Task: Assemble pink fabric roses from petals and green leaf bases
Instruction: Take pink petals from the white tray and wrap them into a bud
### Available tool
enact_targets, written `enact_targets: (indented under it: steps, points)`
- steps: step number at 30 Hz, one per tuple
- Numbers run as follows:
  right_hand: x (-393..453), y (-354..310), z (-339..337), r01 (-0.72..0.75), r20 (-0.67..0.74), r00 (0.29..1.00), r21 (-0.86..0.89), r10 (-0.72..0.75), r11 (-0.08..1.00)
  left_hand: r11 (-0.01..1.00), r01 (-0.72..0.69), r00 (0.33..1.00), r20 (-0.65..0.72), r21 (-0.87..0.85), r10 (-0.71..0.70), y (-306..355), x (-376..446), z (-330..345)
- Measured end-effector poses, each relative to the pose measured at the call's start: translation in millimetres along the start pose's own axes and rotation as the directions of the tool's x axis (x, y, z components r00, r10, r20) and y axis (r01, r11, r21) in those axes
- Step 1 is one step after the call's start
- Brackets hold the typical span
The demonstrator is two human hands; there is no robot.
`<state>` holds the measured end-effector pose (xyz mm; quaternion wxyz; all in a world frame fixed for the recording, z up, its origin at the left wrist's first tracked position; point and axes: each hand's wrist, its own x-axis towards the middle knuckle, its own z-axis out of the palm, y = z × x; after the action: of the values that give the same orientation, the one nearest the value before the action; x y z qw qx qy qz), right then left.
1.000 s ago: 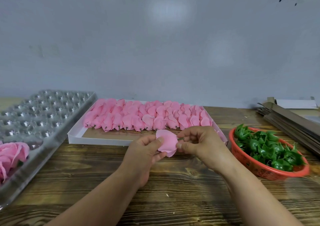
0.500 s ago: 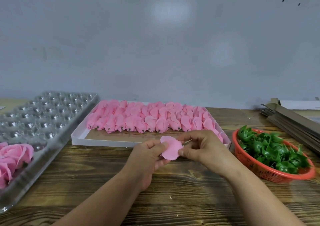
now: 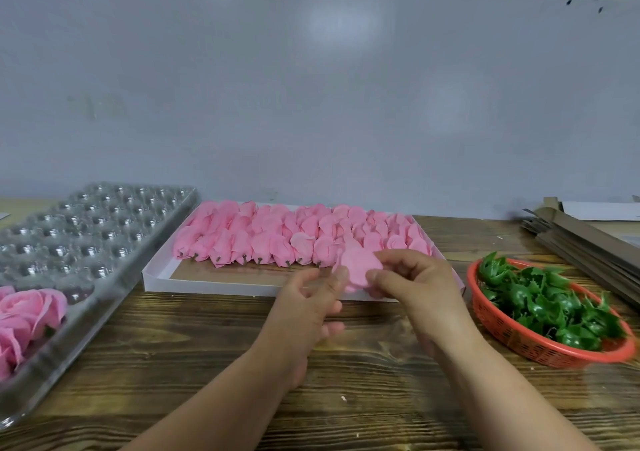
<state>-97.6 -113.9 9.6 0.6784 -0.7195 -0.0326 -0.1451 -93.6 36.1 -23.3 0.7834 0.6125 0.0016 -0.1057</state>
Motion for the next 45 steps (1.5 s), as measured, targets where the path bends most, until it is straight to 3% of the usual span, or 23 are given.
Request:
enact_targets:
  steps: [2, 4, 7, 10, 18, 21, 24, 27, 31, 34, 40, 45]
  points:
    - [-2, -2, 5, -0.133, 0.022, 0.991, 0.321, 0.133, 0.938, 1.0, -0.013, 0.987, 0.161, -0.013, 0.015, -5, -3, 4]
    - [-9, -3, 15, -0.284, 0.156, 0.959, 0.473, 0.237, 0.834, 0.998, -0.011, 0.957, 0.288, -0.062, 0.029, -11, -5, 10]
    - [-18, -1, 26, -0.409, 0.28, 0.908, 0.424, 0.312, 0.808, 0.972, 0.002, 0.934, 0.347, -0.234, 0.082, -15, -5, 12]
    - [-21, -1, 30, -0.446, 0.289, 0.887, 0.33, 0.361, 0.832, 0.935, 0.044, 0.934, 0.346, -0.353, 0.087, -9, -5, 8]
    - [-23, -4, 32, -0.524, 0.31, 0.847, 0.347, 0.432, 0.778, 0.924, 0.086, 0.968, 0.251, -0.373, 0.012, 1, -6, 7]
    - [-24, -1, 34, -0.424, 0.286, 0.895, 0.303, 0.343, 0.853, 0.891, 0.115, 0.971, 0.239, -0.439, -0.007, 2, -4, 6]
    - [-25, 5, 32, -0.031, 0.223, 0.974, 0.002, 0.03, 1.0, 0.855, 0.129, 0.97, 0.243, -0.503, -0.003, 7, -2, 3]
    - [-31, 13, 36, 0.291, 0.23, 0.949, -0.383, -0.215, 0.877, 0.805, 0.132, 0.981, 0.192, -0.578, -0.023, 10, -3, 3]
    - [-35, 16, 43, 0.354, 0.137, 0.935, -0.424, -0.328, 0.833, 0.795, 0.105, 0.99, 0.137, -0.597, -0.028, 7, -3, 9]
    - [-35, 14, 45, 0.305, 0.08, 0.952, -0.34, -0.296, 0.89, 0.821, 0.102, 0.987, 0.159, -0.562, -0.014, 3, -2, 8]
    - [-32, 11, 44, 0.048, 0.089, 0.995, -0.018, -0.047, 0.999, 0.898, 0.082, 0.972, 0.234, -0.432, 0.024, 1, 0, 3]
    - [-30, 10, 42, -0.333, 0.242, 0.931, 0.259, 0.273, 0.907, 0.946, 0.086, 0.965, 0.262, -0.313, -0.001, 6, 0, -5]
